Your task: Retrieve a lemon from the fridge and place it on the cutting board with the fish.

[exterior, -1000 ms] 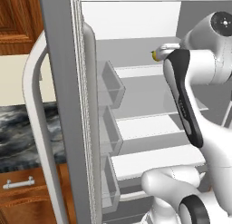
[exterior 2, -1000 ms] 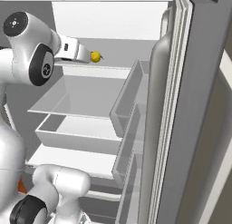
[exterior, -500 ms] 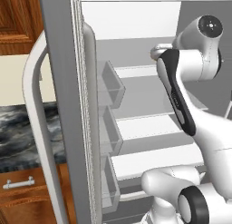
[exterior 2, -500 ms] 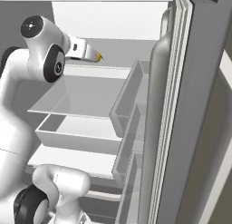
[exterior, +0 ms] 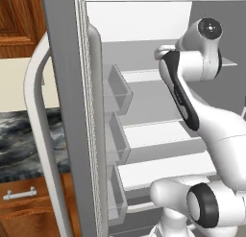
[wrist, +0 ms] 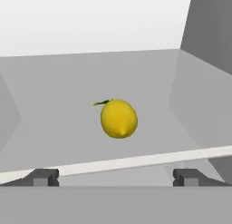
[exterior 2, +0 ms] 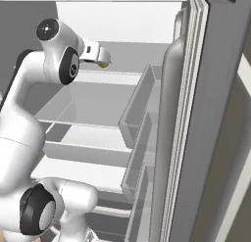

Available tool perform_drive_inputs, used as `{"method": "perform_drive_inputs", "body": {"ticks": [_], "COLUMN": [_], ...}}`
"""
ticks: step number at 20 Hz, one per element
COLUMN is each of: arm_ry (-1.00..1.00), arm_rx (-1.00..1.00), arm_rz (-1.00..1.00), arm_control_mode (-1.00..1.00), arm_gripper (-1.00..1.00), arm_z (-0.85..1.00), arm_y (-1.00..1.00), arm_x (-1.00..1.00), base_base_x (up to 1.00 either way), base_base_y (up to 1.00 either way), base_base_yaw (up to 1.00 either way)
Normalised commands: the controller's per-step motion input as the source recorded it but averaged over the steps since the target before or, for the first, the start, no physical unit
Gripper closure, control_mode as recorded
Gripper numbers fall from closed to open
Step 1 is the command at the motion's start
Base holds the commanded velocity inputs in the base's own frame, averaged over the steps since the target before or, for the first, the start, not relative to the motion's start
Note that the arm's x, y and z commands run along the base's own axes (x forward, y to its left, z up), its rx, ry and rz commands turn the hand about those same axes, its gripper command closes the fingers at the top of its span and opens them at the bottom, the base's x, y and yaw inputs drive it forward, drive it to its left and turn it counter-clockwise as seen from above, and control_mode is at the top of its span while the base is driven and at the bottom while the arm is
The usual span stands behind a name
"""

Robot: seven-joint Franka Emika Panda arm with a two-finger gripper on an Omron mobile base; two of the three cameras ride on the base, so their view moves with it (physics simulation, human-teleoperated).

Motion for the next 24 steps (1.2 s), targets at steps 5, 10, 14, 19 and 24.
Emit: {"method": "perform_drive_inputs", "body": {"ticks": [5,10,14,19,24], "arm_ry": [0.03,0.04,0.04,0.0,0.02], "arm_rx": [0.0,0.0,0.0,0.0,0.0], "arm_rz": [0.0,-0.02,-0.01,0.0,0.0], "arm_control_mode": [-1.0,-1.0,-1.0,-1.0,-1.0], "arm_gripper": [-1.0,-1.0,-1.0,-1.0,-1.0], "arm_z": [-0.02,-0.1,-0.1,-0.03,-0.02], "arm_y": [-0.07,-0.11,-0.1,-0.01,0.0], "arm_x": [0.4,0.33,0.34,0.2,0.07], "base_base_x": [0.0,0.0,0.0,0.0,0.0], "base_base_y": [0.0,0.0,0.0,0.0,0.0], "base_base_yaw": [0.0,0.0,0.0,0.0,0.0]}}
